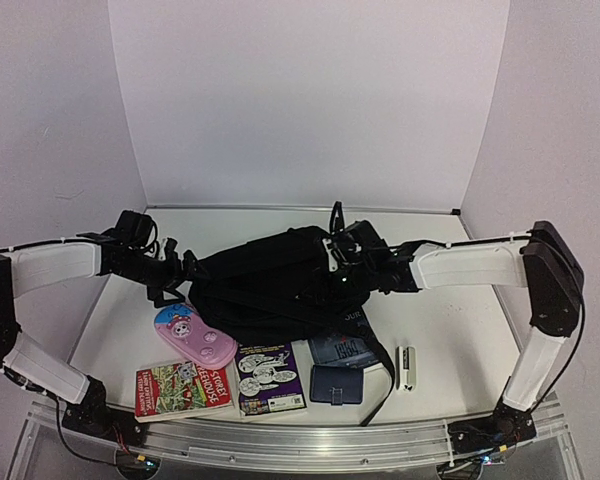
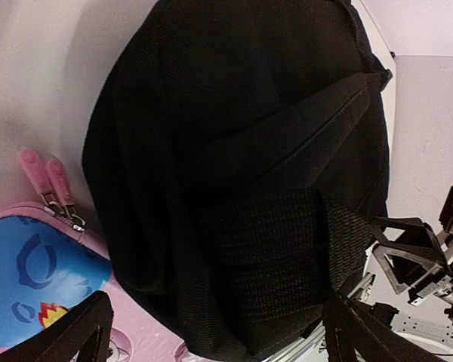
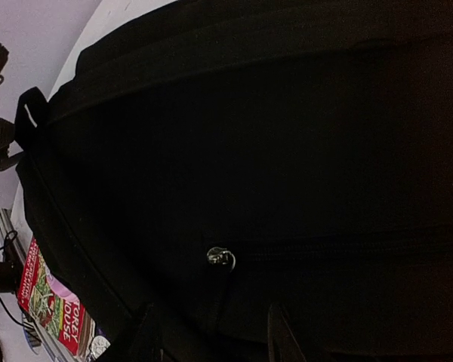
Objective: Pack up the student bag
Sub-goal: Adjust the student bag at the center of the board.
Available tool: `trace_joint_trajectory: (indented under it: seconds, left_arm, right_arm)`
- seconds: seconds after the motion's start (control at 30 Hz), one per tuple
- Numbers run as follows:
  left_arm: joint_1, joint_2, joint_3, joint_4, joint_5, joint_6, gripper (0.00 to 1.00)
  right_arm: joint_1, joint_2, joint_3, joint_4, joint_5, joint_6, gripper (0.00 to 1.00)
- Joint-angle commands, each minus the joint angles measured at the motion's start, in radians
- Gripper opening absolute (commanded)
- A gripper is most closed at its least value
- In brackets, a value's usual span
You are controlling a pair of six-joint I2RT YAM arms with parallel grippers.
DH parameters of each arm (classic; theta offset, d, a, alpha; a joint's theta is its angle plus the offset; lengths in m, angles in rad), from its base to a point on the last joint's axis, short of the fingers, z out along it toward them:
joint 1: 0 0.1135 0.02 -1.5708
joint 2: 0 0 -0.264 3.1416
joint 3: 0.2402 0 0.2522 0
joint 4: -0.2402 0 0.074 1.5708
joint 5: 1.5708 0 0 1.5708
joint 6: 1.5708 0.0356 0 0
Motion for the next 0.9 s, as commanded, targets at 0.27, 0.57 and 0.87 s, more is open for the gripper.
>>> trace_joint_trajectory:
  seconds: [0.27, 0.57, 0.87]
  left_arm:
    - [-0.015, 0.023, -0.02, 0.131, 0.107, -0.052, 0.82]
    - [-0.015, 0.047, -0.04, 0.153, 0.06, -0.076, 0.62]
    - [-0.015, 0.057, -0.066, 0.182, -0.046, -0.115, 0.12]
  right_arm:
    - [0.055, 0.13, 0.136, -0.088, 0.119, 0.031, 0.31]
    - [0.101, 0.184, 0.203, -0.184, 0.29, 0.035, 0.09]
    - [0.097, 0.135, 0.23, -0.304, 0.559, 0.023, 0.0]
